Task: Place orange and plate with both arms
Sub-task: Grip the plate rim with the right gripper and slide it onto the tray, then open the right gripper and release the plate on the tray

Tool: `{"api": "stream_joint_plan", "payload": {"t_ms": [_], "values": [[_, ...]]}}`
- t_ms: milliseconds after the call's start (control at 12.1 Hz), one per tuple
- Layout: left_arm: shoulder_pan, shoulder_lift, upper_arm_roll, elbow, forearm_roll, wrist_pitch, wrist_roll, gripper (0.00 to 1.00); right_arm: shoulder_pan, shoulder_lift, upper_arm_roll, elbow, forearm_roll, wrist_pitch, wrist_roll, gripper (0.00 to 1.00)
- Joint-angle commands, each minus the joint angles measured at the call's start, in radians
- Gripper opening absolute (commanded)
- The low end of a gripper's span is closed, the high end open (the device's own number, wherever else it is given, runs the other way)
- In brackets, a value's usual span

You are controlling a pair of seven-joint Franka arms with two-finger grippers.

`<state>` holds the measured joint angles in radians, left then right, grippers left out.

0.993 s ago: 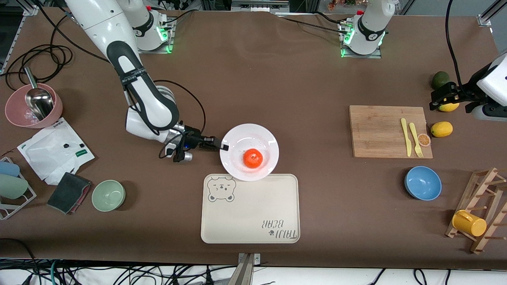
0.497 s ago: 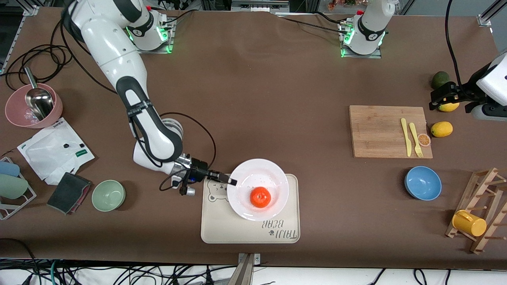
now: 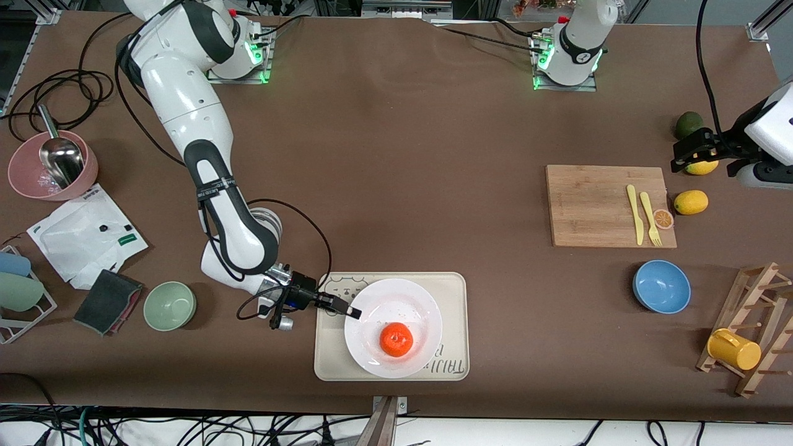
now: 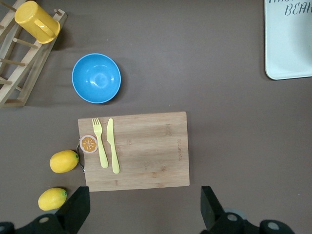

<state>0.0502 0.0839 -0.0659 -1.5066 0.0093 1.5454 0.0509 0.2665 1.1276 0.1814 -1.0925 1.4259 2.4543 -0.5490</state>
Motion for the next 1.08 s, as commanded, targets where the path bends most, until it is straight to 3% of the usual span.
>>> {"api": "stream_joint_plan", "payload": {"t_ms": [0, 662, 828, 910, 993], "values": [[0.002, 0.004, -0.005, 0.023, 0.012, -0.024, 0.012, 1.00, 0.063, 0.044, -0.026, 0.057, -0.013, 0.017, 0.020, 0.00], [0.002, 0.004, -0.005, 0.023, 0.012, -0.025, 0.012, 1.00, 0.080, 0.061, -0.048, 0.052, -0.016, 0.022, 0.018, 0.00], [0.002, 0.004, -0.005, 0.023, 0.012, -0.025, 0.012, 1.00, 0.073, 0.058, -0.048, 0.051, -0.016, 0.022, 0.018, 0.38], [0.002, 0.004, -0.005, 0.023, 0.012, -0.025, 0.012, 1.00, 0.071, 0.058, -0.048, 0.048, -0.019, 0.022, 0.017, 0.50], [0.002, 0.004, -0.005, 0.023, 0.012, -0.025, 0.012, 1.00, 0.071, 0.058, -0.046, 0.048, -0.039, 0.022, 0.020, 0.54]]}}
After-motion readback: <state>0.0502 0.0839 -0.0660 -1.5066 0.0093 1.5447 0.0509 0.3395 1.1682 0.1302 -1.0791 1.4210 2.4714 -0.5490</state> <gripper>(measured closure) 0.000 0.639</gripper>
